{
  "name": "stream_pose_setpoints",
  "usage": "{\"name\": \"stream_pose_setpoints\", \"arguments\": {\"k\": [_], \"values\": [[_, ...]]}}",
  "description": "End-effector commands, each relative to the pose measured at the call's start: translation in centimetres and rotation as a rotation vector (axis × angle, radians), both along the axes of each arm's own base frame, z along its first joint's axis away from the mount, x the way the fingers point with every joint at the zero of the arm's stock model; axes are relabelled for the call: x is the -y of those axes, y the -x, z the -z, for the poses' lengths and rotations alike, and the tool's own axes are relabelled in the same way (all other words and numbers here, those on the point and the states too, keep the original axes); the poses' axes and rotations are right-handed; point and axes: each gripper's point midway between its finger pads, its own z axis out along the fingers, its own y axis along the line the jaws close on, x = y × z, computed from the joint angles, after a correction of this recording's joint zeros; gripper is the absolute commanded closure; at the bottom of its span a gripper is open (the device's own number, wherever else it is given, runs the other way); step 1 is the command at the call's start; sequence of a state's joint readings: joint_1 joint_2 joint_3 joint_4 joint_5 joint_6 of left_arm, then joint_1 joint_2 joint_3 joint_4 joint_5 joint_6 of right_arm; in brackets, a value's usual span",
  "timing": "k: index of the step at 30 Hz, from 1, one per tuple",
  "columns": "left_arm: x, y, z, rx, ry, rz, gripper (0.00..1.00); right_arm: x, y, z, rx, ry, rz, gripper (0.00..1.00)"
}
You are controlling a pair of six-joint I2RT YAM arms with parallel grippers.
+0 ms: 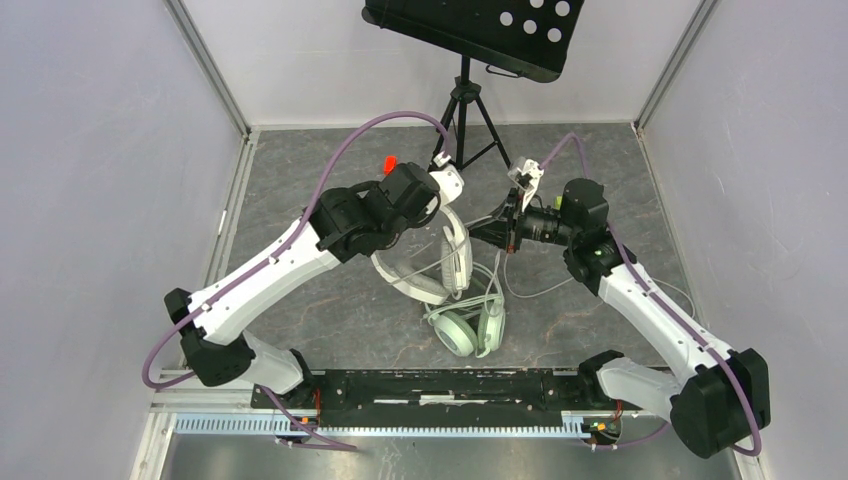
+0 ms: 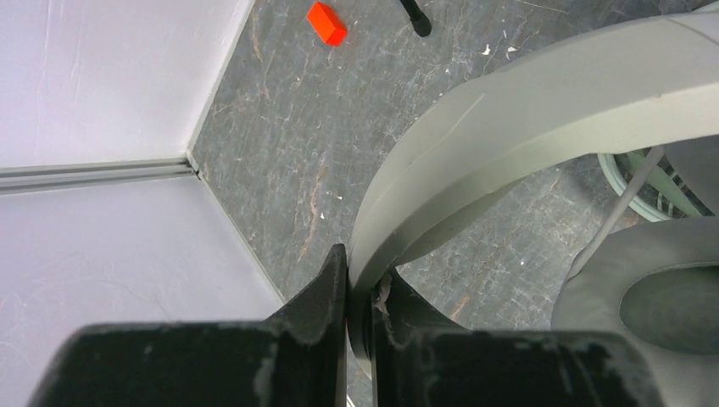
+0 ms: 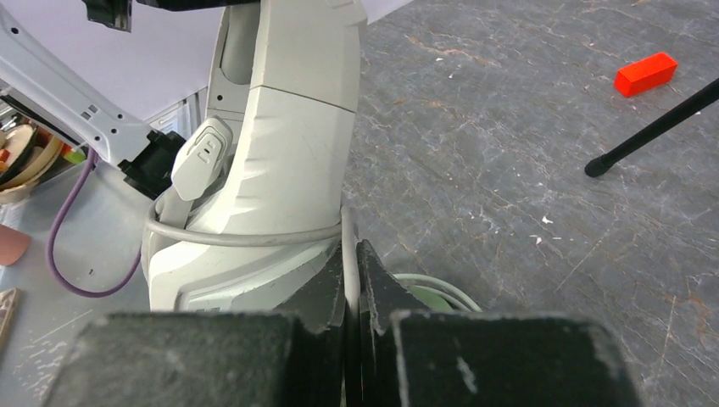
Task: Wrap the headphones
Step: Wrap the headphones cable around the headphones.
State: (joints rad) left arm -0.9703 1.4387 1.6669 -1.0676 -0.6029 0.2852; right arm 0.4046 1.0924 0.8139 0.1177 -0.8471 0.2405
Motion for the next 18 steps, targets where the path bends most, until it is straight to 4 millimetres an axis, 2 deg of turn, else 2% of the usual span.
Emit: {"name": "stream_pose_setpoints", "arguments": {"k": [1,7,12,17,18], "values": [[-2.3,-0.6,-1.5,0.053,-0.126,-0.036,0.98,-0.1,1.3,-3.8,0.103,-0.107,-0.061,0.96],[-2.6,-1.0,-1.6,0.072,-0.151,-0.066,0.98,-0.3,1.9,-4.1,0.098,-0.126,-0.092,0.86],[-2.3,-1.1,-1.9,0.076,-0.124,-0.075,0.98,-0.3,2.0,-4.3,0.1,-0.137,-0.1,1.0],[-2.3,-1.3,-2.3,0.093,-0.092,-0.119,0.98,-0.4,2.9,-4.6,0.078,-0.187,-0.126,1.0],[-2.5,-1.4,-2.5,0.1,-0.089,-0.135,0.98,-0.5,3.2,-4.7,0.074,-0.203,-0.137,0.97]]}}
